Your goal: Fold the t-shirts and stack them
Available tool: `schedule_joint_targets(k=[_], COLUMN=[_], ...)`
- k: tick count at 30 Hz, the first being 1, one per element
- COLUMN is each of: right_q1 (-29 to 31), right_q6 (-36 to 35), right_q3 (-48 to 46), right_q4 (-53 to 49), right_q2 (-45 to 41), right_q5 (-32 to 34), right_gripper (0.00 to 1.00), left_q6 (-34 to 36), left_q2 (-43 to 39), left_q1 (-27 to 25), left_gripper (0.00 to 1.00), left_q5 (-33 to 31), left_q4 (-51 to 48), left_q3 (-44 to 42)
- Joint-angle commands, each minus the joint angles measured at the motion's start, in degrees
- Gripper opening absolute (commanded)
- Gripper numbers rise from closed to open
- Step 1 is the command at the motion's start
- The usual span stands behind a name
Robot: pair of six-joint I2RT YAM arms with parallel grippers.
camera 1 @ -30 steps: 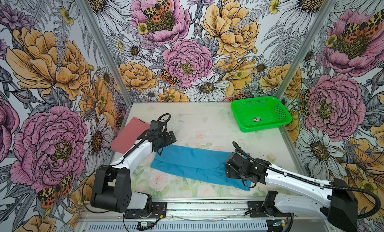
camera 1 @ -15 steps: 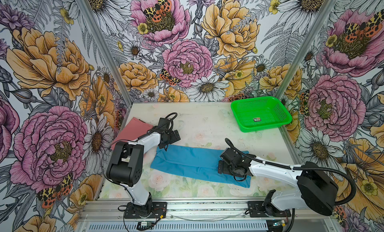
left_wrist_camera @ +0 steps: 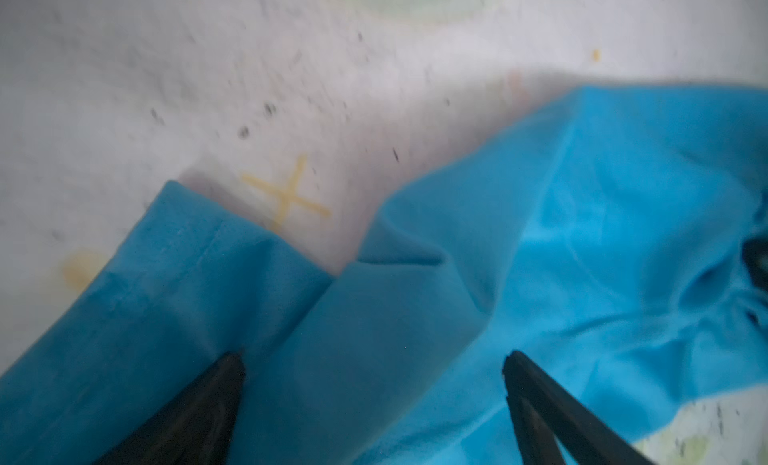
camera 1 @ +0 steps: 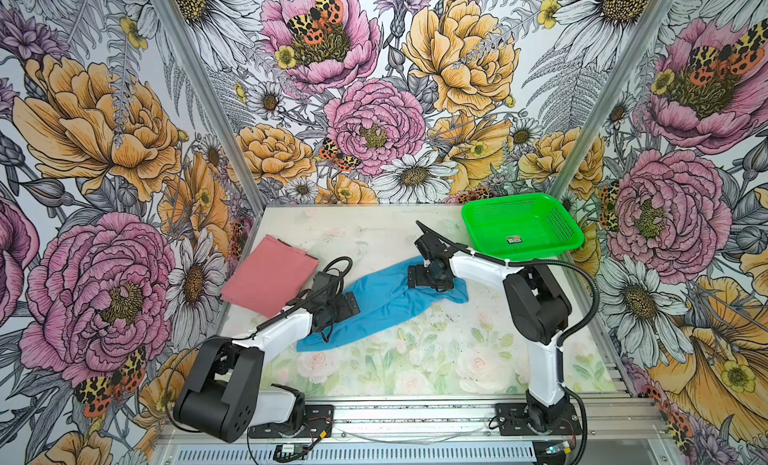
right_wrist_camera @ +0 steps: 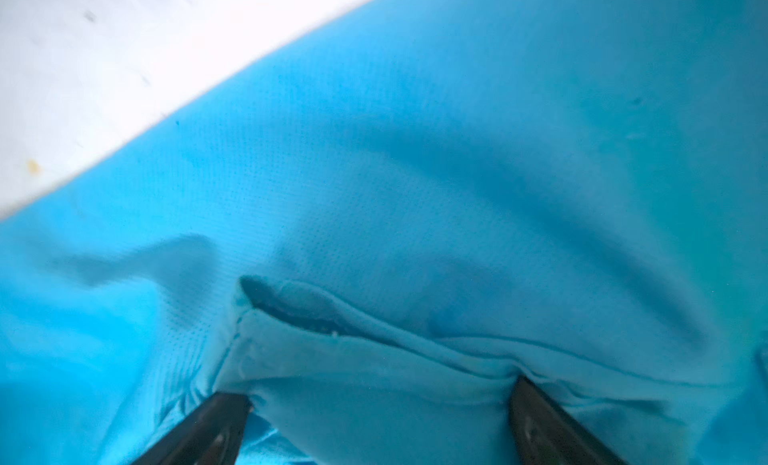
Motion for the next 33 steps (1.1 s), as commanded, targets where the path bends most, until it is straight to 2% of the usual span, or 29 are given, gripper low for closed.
schedule_joint_targets(k=[1, 4, 8, 14, 16, 19, 21, 24, 28, 33], right_q1=[0.04, -0.55, -0.04, 0.59, 0.35, 0.43, 0.36, -0.51, -3.82, -7.98], right_q6=[-6.42, -8.63, -11.22, -19.51, -21.56, -24.79, -26.15, -27.53, -27.19, -26.61], right_q3=[7.0, 18.95, 34.23, 65.72, 71.9, 72.22, 72.17, 72.08, 72.14, 70.37], right_q4=[-8.99, -15.21, -22.82, -40.35, -42.85, -42.0, -41.03, -38.34, -34.02, -33.34], right_q2=[11.94, 18.37, 24.72, 39.96, 43.4, 43.24, 40.81, 34.89, 27.41, 19.95], right_q5=[-6.2, -5.96, -6.62, -7.25, -8.32, -9.23, -6.26, -4.87, -6.64, -6.71], right_gripper=[0.99, 0.99, 0.99, 0.99, 0.99, 0.99, 0.99, 0.99, 0.99, 0.99], left_q6=[-9.36, -15.81, -19.26, -20.22, -19.64, -18.18, -17.33, -16.19, -13.84, -12.21], left_q2=[-5.63, -9.0, -8.41, 0.68, 5.8, 12.09, 12.73, 9.91, 4.52, -2.55], left_q1=[-7.9, -15.82, -24.06, -31.64, -33.96, -36.15, -36.47, -35.77, -34.24, -28.65], left_gripper=[0.99, 0.99, 0.99, 0.99, 0.99, 0.99, 0.99, 0.99, 0.99, 0.99], left_q5=[-1.64, -2.65, -3.0, 2.83, 4.89, 7.71, 7.8, 7.51, 7.26, 9.25], left_q4=[-4.21, -4.07, -2.48, 7.76, 10.39, 12.15, 11.25, 9.56, 3.74, -0.61], left_q3=[-4.84, -7.28, -5.76, -0.4, 2.66, 7.26, 9.11, 10.28, 13.06, 13.51])
